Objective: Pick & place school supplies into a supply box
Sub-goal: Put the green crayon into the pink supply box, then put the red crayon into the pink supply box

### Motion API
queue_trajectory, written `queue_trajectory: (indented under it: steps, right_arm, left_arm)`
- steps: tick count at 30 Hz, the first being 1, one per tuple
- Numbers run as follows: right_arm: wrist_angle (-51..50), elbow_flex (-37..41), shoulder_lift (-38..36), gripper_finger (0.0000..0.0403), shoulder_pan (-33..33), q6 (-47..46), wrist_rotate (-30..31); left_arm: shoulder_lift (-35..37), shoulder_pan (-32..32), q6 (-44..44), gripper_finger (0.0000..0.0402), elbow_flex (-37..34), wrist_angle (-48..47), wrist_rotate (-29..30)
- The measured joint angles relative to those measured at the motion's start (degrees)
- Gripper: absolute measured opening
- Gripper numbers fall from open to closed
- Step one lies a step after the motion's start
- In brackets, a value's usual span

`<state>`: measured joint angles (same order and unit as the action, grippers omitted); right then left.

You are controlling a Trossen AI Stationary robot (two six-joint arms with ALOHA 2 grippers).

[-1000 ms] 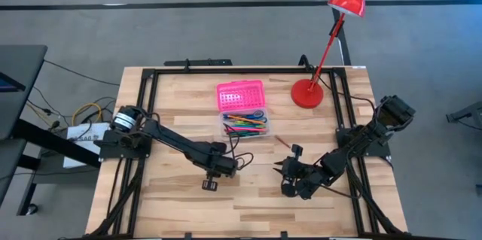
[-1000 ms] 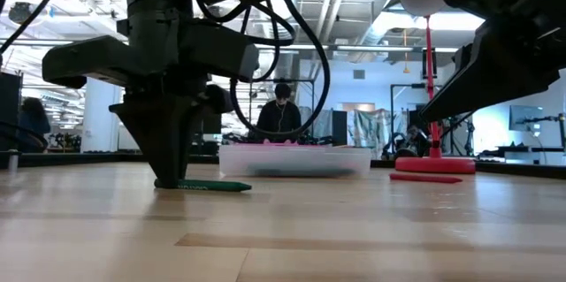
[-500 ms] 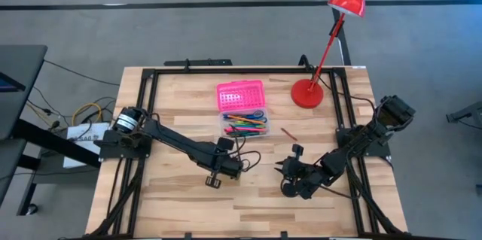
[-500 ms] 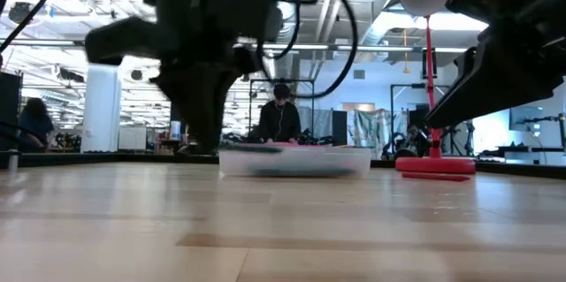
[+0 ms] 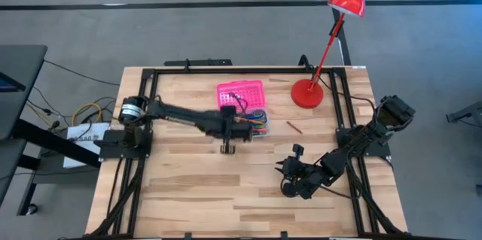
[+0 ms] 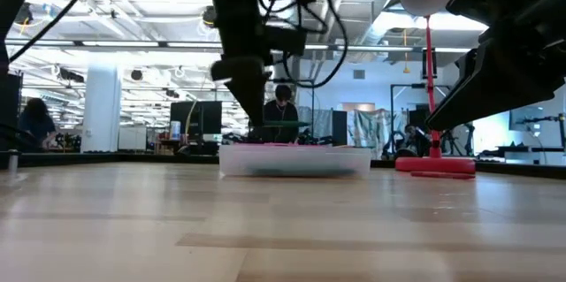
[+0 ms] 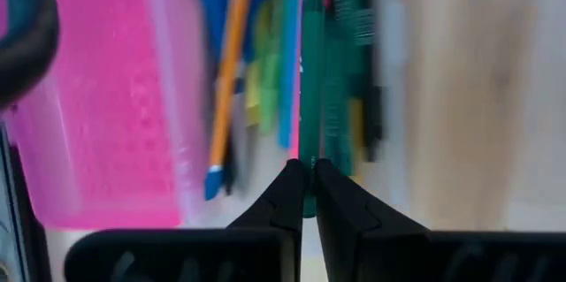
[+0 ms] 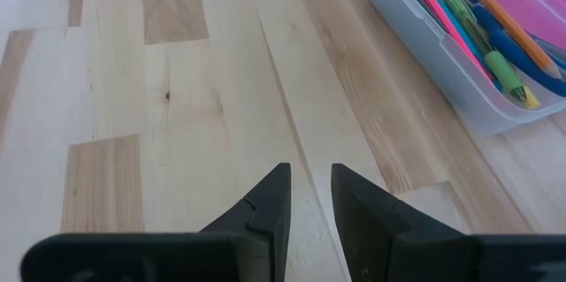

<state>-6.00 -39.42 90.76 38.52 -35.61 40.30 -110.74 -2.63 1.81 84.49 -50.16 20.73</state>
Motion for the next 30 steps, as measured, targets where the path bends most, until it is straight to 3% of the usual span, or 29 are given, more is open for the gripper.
queue_trajectory:
  steps: [8, 18, 23, 30]
  right_arm:
    - [0.0, 0.0, 0.0, 0.0075, 0.0, 0.0, -0.1]
    - [-1.4, 0.0, 0.0, 0.0075, 0.0, -0.5, 0.2]
    - [-14.0, 0.0, 0.0, 0.0075, -1.9, -9.6, 4.6]
    - [-40.6, -1.2, -5.5, 0.0075, -9.7, -26.4, 3.2]
  left_arm:
    - [0.0, 6.3, -2.6, 0.0032, 0.0, 0.9, -5.7]
    - [0.1, 6.5, -2.6, 0.0141, 0.0, 1.4, -3.5]
    - [2.9, 5.0, -2.3, 0.0168, 0.0, -1.0, -1.8]
    - [10.5, -2.2, -0.8, 0.0168, -1.7, 1.7, -2.0]
